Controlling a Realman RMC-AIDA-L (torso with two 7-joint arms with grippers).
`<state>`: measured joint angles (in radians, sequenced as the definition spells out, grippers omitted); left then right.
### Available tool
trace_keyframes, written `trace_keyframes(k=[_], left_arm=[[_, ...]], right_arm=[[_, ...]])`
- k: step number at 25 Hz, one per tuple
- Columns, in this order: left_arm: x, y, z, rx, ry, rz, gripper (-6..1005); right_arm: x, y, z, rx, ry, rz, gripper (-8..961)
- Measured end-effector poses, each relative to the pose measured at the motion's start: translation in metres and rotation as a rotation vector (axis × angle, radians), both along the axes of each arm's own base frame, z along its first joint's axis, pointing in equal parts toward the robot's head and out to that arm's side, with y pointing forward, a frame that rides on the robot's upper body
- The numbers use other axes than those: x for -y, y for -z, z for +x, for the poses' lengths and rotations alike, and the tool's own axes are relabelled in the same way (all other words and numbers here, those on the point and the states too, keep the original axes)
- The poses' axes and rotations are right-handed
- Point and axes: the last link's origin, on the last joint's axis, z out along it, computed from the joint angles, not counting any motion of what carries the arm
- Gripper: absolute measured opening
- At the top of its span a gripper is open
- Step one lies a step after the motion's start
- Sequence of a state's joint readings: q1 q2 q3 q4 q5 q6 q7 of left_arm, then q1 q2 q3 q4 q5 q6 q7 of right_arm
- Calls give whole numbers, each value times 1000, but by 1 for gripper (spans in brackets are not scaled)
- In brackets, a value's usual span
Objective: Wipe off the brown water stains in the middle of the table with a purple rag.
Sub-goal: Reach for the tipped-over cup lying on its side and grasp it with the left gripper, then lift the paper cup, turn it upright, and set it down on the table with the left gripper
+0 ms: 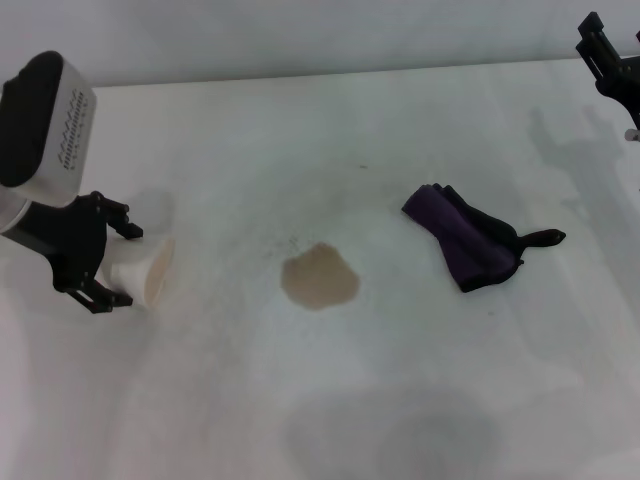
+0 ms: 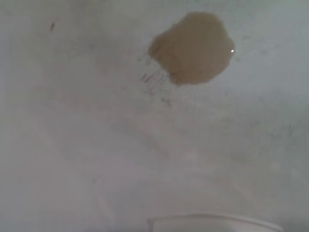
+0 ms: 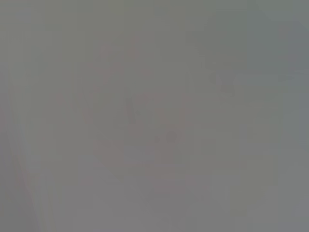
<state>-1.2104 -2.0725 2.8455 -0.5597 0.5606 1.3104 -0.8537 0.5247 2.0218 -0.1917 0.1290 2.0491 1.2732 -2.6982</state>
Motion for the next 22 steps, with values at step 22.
trace_keyframes(k=[22], left_arm=[[-9,-7,2,-15,-51,80,877]], right_arm=[[5,1,4,-17,8,-8,874]])
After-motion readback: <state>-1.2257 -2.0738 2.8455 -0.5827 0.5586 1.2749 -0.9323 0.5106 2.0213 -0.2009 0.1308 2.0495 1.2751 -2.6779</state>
